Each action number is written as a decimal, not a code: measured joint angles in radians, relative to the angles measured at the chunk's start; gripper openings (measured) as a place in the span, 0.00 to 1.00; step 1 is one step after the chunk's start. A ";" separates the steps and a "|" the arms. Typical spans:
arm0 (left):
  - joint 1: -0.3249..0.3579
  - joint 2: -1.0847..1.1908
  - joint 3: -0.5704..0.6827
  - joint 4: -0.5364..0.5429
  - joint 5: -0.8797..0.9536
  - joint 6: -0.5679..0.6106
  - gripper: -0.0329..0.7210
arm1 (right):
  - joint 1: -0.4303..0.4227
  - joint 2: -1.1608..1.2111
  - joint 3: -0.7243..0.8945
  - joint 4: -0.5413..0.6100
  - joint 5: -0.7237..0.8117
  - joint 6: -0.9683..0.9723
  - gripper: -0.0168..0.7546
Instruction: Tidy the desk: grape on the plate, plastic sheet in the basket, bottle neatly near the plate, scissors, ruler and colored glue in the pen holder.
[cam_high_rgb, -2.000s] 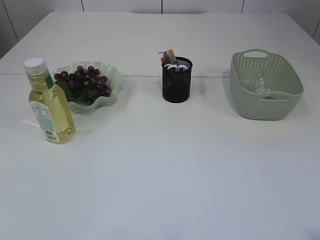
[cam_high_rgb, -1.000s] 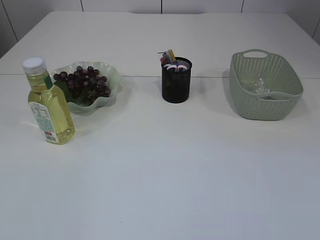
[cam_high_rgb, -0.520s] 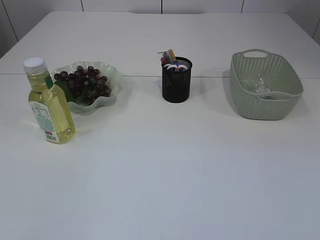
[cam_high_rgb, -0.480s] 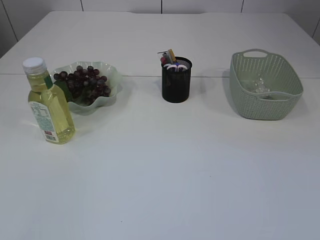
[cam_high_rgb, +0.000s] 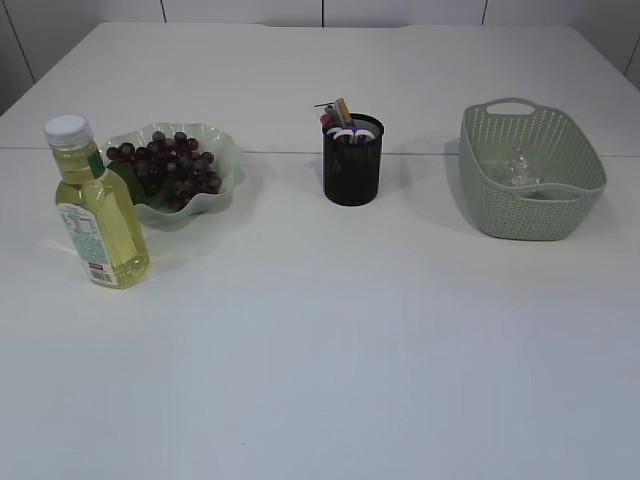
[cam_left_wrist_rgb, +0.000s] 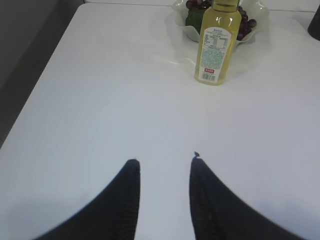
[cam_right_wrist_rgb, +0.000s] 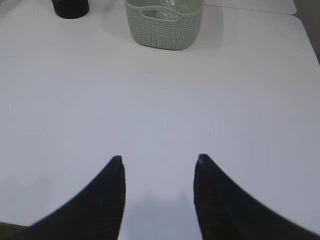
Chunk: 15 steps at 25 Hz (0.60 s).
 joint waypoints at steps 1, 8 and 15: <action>-0.005 0.000 0.000 0.000 0.000 0.000 0.37 | 0.000 0.000 0.000 0.000 0.000 0.000 0.49; -0.101 0.000 0.000 -0.001 0.000 0.000 0.37 | 0.000 0.000 0.000 0.000 0.000 0.002 0.49; -0.106 0.000 0.000 -0.001 0.000 0.000 0.37 | 0.000 0.000 0.000 0.000 0.000 0.002 0.49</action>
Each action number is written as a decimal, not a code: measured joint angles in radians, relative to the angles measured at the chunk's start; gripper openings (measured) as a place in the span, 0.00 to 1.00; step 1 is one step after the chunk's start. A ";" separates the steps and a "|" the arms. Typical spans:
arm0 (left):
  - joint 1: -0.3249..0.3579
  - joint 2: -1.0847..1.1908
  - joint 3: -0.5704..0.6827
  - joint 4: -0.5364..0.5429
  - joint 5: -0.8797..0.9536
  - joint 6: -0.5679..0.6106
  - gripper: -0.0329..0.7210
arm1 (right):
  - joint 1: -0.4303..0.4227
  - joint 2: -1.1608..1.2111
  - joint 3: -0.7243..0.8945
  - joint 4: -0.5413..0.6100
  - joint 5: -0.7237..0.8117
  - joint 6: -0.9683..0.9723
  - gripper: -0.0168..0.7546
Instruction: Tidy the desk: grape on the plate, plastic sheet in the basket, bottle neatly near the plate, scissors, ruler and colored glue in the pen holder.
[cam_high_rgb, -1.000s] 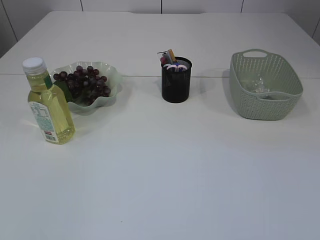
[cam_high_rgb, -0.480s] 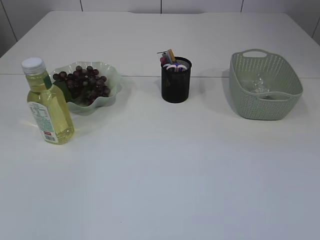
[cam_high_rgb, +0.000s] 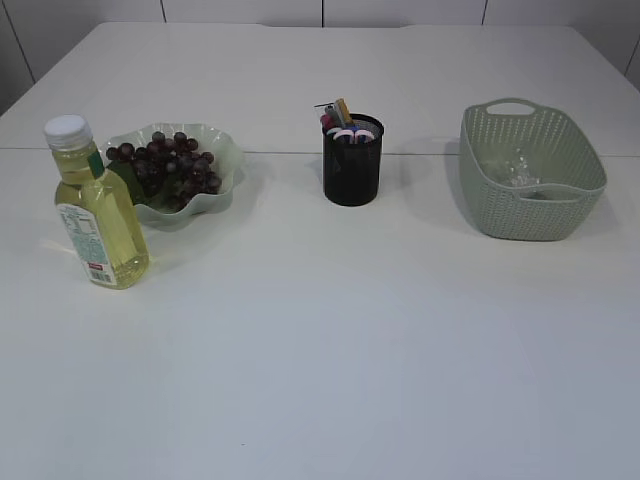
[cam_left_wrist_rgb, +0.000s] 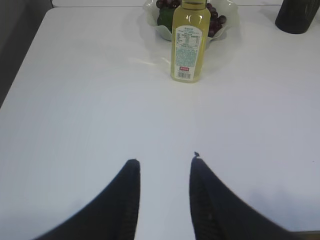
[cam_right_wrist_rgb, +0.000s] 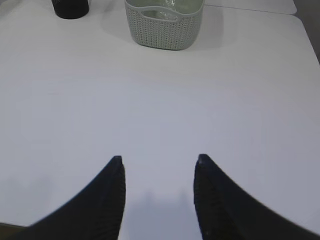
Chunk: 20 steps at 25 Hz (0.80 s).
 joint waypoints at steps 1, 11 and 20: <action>0.000 0.000 0.000 0.000 0.000 0.000 0.37 | 0.000 0.000 0.000 0.000 0.000 0.000 0.49; 0.000 0.000 0.000 0.000 0.000 0.000 0.37 | 0.000 0.000 0.000 0.000 0.000 0.000 0.49; 0.000 0.000 0.000 0.000 0.000 0.000 0.37 | 0.000 0.000 0.000 0.000 0.000 0.000 0.49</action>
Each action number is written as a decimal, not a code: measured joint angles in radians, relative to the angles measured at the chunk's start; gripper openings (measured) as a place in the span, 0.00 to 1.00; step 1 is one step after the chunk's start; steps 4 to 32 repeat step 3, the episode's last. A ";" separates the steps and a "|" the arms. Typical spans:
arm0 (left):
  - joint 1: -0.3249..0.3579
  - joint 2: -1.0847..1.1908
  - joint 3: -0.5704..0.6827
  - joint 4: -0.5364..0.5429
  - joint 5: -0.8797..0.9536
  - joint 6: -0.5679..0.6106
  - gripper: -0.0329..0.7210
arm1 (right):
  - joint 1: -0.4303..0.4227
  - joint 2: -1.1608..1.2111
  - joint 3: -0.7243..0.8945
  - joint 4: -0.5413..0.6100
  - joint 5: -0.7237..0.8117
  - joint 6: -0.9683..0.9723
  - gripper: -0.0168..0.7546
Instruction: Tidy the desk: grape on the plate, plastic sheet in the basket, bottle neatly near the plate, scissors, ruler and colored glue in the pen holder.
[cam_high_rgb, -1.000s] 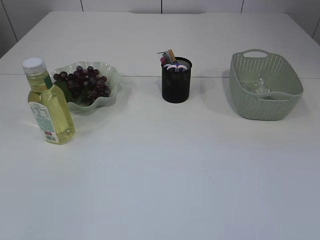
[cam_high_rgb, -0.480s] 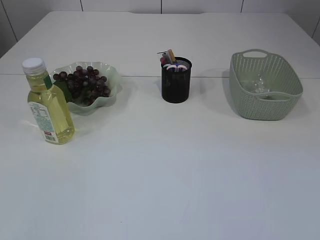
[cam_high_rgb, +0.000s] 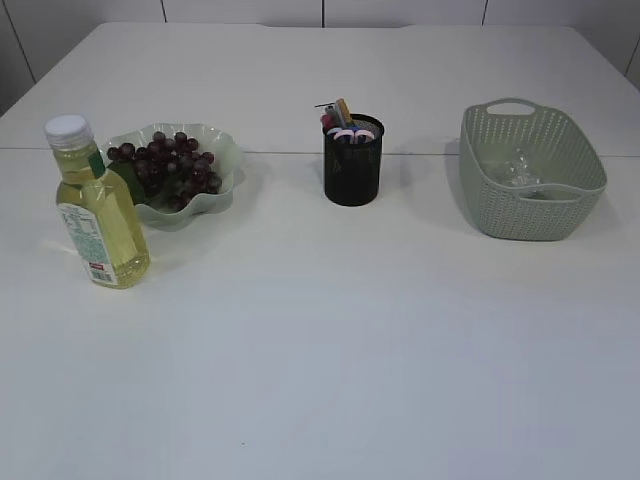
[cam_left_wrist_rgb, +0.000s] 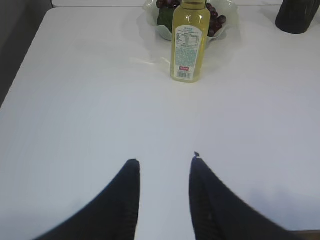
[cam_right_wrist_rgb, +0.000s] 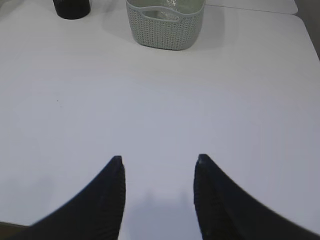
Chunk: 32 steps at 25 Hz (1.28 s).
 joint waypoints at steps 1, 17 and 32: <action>0.000 0.000 0.000 0.000 0.000 0.000 0.37 | 0.000 0.000 0.000 0.000 0.000 0.000 0.49; 0.000 0.000 0.000 0.000 0.000 0.000 0.37 | 0.000 0.000 0.000 0.000 0.000 0.000 0.49; 0.000 0.000 0.000 0.000 0.000 0.000 0.37 | 0.000 0.000 0.000 0.000 0.000 0.000 0.49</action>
